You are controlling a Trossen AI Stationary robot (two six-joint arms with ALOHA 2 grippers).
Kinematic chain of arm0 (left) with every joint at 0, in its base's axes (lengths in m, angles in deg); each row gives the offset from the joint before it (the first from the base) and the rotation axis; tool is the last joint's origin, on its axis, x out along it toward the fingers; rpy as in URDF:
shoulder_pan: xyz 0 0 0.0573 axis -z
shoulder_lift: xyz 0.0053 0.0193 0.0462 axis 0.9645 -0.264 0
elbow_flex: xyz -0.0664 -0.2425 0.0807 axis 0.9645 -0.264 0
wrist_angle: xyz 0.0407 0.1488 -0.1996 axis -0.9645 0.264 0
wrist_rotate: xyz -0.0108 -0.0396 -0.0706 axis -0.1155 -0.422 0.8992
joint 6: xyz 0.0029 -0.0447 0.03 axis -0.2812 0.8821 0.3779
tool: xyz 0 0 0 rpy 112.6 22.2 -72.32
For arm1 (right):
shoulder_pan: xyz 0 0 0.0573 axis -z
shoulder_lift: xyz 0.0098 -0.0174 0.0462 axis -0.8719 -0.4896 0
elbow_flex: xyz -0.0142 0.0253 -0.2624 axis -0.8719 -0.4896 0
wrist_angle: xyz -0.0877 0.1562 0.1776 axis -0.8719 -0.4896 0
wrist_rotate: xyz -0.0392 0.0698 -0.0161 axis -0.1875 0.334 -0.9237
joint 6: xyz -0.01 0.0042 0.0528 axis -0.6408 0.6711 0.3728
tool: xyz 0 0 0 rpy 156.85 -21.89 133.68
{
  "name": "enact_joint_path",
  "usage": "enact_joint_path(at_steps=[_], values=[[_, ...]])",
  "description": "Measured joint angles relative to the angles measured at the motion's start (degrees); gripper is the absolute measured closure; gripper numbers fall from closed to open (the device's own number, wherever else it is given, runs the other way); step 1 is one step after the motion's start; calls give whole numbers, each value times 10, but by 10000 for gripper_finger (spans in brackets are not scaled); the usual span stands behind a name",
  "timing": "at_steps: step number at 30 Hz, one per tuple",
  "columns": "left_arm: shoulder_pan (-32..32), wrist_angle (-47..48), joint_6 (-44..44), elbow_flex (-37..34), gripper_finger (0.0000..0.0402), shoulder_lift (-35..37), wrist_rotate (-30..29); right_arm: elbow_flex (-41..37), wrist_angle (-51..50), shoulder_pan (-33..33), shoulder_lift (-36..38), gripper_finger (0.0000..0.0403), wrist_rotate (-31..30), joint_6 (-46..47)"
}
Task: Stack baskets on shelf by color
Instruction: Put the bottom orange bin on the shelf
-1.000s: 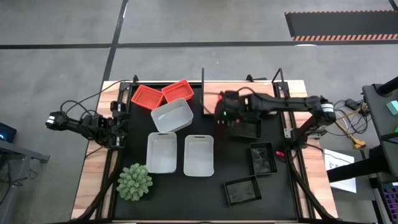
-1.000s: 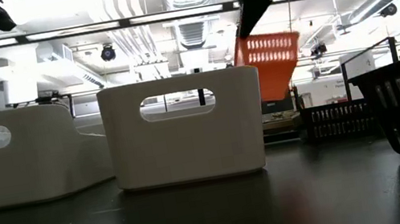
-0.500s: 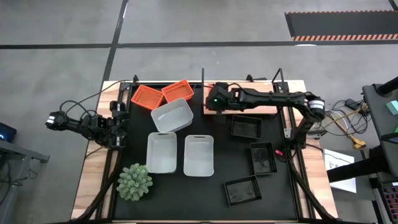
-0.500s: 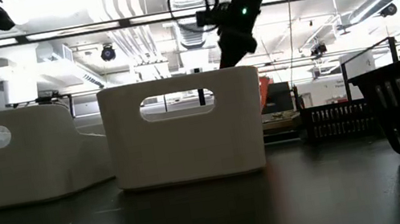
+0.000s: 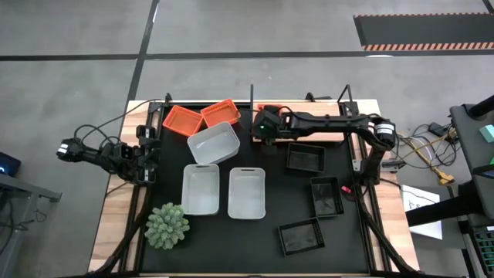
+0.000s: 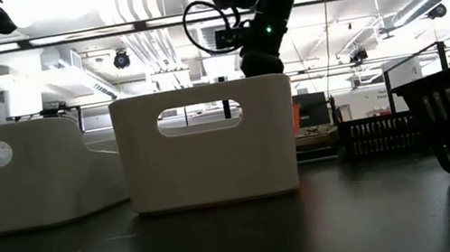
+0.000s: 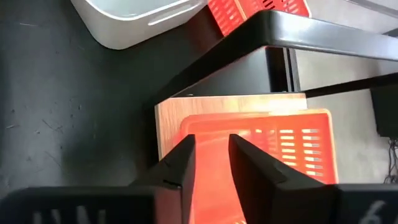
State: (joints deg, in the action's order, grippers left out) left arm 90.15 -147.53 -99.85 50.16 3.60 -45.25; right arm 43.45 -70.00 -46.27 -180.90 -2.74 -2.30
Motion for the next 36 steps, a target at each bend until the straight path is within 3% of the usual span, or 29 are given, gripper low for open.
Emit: enact_joint_path(at_steps=[8,14,19,25,29,36], values=[[0,0,0,0,293,0,0,0,-59,7,78,271,-5,-21],[0,0,0,0,293,0,0,-23,-140,82,123,323,4,9],[0,0,1,0,293,0,0,-78,-125,157,118,387,113,22],[0,0,2,0,293,0,0,-129,-22,191,100,394,164,34],[0,0,2,0,293,0,0,-132,24,191,97,394,163,35],[0,0,2,0,293,0,0,-93,-32,184,109,394,177,52]])
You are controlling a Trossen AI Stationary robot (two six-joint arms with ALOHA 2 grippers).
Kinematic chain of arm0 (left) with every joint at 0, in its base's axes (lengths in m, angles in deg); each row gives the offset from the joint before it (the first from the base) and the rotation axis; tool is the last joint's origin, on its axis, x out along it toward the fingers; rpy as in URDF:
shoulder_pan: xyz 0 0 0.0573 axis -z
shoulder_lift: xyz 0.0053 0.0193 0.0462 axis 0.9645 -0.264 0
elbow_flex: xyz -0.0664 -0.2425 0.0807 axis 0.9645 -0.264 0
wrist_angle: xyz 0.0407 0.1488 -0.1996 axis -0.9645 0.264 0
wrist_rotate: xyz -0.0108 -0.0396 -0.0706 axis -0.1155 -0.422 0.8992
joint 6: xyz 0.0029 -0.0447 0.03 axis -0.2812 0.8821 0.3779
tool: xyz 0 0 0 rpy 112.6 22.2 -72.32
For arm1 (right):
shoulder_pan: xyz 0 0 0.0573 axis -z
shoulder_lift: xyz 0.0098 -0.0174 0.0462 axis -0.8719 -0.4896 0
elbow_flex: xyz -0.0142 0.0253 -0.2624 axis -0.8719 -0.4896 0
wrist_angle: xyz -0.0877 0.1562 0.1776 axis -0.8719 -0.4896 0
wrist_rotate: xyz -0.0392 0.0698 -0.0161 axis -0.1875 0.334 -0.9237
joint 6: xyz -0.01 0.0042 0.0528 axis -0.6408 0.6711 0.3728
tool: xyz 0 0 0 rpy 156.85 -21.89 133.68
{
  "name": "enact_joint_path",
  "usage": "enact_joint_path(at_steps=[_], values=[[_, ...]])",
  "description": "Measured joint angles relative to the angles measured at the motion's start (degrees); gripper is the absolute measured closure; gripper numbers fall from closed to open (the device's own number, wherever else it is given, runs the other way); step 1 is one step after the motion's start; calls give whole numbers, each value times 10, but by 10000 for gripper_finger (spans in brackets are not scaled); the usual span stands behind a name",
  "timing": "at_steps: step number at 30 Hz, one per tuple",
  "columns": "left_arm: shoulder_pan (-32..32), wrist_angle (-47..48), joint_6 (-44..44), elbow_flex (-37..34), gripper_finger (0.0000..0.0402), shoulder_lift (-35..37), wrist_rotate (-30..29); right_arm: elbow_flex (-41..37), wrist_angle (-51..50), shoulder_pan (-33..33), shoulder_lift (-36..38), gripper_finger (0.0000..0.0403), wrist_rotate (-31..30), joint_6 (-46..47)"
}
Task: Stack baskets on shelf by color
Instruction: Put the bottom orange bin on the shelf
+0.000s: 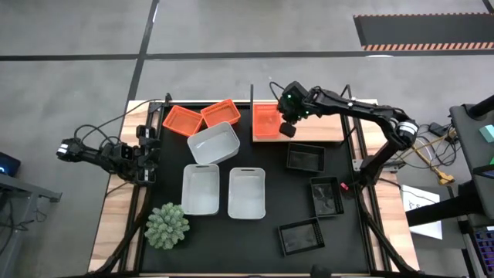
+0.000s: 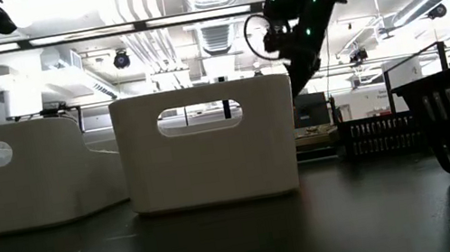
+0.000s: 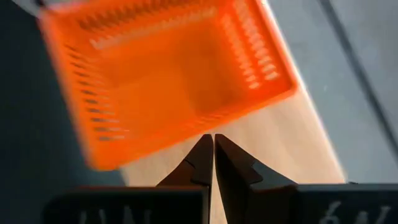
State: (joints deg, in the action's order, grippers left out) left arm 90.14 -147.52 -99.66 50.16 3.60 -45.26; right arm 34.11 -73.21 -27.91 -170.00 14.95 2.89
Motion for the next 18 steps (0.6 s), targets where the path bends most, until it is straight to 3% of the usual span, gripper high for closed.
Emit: enact_joint_path(at_steps=[5,7,11,16,18], values=[[0,0,-3,0,293,0,0,-3,0,-31,9,394,176,-13],[0,0,-3,0,293,0,0,-10,16,-48,6,394,207,-14],[0,-3,-6,0,293,0,0,-21,74,-80,-11,394,187,3],[0,-5,-17,0,293,0,0,-21,112,-103,-32,394,52,4],[0,-6,-17,0,293,0,0,-21,111,-103,-37,394,30,-5]])
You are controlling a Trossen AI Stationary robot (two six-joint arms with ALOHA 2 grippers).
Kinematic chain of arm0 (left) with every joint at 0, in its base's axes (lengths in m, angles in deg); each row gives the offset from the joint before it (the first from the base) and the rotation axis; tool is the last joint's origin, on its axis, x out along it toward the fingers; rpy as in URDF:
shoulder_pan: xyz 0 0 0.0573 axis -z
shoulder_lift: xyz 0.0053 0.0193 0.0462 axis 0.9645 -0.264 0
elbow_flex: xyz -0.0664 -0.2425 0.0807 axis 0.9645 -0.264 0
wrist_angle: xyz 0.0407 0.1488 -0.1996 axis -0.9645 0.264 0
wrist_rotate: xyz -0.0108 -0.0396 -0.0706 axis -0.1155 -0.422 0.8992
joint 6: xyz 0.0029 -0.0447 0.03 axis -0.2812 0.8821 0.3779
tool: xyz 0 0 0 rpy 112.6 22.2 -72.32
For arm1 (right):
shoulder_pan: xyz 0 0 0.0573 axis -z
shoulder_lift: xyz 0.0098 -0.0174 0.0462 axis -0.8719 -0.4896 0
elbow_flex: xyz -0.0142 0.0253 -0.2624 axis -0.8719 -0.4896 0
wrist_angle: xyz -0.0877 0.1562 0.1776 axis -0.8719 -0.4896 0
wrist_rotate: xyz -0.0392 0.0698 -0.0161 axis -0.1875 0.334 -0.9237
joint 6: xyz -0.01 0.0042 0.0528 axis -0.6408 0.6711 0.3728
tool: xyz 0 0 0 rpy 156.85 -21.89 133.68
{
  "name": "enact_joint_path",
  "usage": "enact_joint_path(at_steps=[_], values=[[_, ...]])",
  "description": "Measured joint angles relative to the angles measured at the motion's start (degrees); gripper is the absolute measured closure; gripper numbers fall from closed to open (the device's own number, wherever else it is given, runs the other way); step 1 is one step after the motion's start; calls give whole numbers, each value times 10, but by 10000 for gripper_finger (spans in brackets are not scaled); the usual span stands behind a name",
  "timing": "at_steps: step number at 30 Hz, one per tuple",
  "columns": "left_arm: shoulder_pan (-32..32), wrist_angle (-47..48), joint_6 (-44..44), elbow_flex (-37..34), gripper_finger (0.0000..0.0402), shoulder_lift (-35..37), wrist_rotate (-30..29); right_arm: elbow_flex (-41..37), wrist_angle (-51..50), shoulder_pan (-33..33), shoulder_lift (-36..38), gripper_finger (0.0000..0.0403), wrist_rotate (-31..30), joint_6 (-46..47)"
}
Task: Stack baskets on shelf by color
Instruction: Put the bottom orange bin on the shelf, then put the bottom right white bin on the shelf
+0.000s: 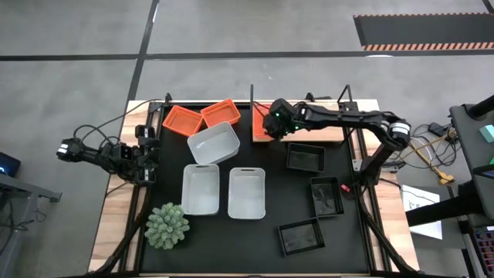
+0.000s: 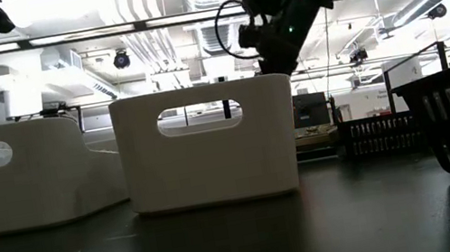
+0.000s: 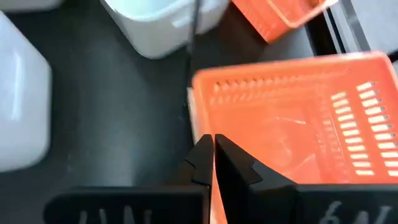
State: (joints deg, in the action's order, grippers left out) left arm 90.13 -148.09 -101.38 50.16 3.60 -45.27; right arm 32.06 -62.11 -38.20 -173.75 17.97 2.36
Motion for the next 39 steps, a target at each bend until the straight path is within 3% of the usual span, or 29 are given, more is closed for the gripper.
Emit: enact_joint_path(at_steps=[5,10,17,23,27,31,36,39], values=[[0,0,0,0,293,0,0,0,-1,-2,2,394,4,-2],[0,0,0,0,293,0,0,0,1,-4,-4,394,65,3],[0,-1,0,0,293,0,0,0,29,-4,-42,394,-14,7],[0,-1,0,0,293,0,0,10,14,-17,-36,394,-5,19],[0,-1,2,0,293,0,0,5,-43,-50,12,394,55,35],[0,-5,10,0,293,-8,16,-42,-53,-115,88,394,53,64],[0,-52,33,20,293,-73,149,-183,142,-219,210,394,2,121],[0,-80,34,48,293,-144,173,-270,246,-273,264,394,-48,129]])
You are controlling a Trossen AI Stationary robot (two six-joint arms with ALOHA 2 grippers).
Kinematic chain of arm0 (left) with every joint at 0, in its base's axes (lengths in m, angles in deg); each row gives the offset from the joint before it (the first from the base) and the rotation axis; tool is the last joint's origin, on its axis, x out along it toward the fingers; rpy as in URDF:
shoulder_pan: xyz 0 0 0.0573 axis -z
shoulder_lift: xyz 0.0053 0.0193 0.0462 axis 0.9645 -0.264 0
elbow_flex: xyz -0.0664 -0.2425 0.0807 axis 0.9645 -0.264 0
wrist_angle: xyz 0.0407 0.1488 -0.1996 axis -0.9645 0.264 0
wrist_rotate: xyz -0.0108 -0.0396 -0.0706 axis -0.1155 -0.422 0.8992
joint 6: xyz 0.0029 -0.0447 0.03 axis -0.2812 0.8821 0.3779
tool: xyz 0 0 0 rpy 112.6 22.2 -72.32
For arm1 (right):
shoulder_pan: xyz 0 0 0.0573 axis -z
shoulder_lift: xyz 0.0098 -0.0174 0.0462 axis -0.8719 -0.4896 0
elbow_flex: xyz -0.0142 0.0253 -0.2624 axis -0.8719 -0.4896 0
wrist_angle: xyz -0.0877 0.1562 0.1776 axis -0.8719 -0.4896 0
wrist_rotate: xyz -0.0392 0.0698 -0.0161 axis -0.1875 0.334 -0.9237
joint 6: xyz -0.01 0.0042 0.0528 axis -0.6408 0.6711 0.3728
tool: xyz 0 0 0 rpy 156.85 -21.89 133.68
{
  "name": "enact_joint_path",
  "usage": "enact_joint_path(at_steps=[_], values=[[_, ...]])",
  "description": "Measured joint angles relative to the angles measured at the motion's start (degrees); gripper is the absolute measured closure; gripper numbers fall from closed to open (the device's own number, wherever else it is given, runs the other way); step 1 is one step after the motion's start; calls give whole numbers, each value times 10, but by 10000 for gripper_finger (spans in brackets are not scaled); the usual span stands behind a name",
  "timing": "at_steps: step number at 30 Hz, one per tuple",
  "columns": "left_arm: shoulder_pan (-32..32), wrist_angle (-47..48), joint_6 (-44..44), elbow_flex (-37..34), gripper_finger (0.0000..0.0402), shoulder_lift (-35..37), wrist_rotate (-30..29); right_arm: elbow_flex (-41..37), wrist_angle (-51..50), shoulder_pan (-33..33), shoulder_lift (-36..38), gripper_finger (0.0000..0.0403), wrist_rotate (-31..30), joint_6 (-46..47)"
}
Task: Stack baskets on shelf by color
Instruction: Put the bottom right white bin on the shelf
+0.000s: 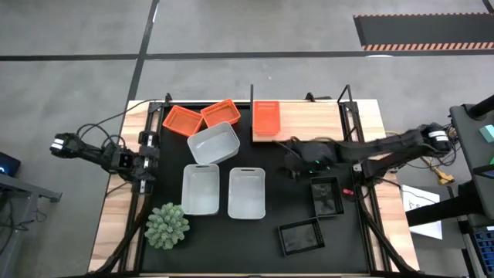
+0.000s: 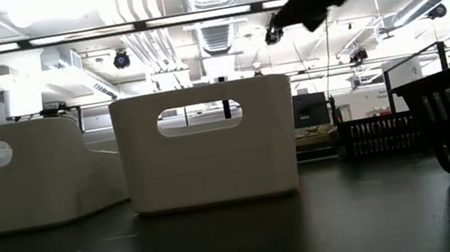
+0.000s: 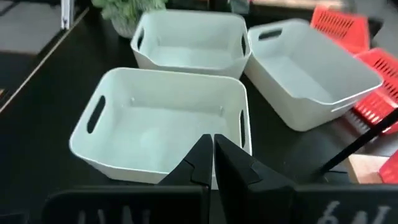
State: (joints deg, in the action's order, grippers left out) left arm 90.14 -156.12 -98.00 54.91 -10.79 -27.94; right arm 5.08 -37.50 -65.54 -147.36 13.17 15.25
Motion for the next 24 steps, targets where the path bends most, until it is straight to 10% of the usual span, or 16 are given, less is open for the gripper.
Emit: enact_joint_path(at_steps=[15,24], values=[[1,-5,191,260,293,-386,-29,-172,104,-119,189,394,-76,-6],[16,299,345,432,293,-479,-72,-186,82,-134,265,394,-74,-34]])
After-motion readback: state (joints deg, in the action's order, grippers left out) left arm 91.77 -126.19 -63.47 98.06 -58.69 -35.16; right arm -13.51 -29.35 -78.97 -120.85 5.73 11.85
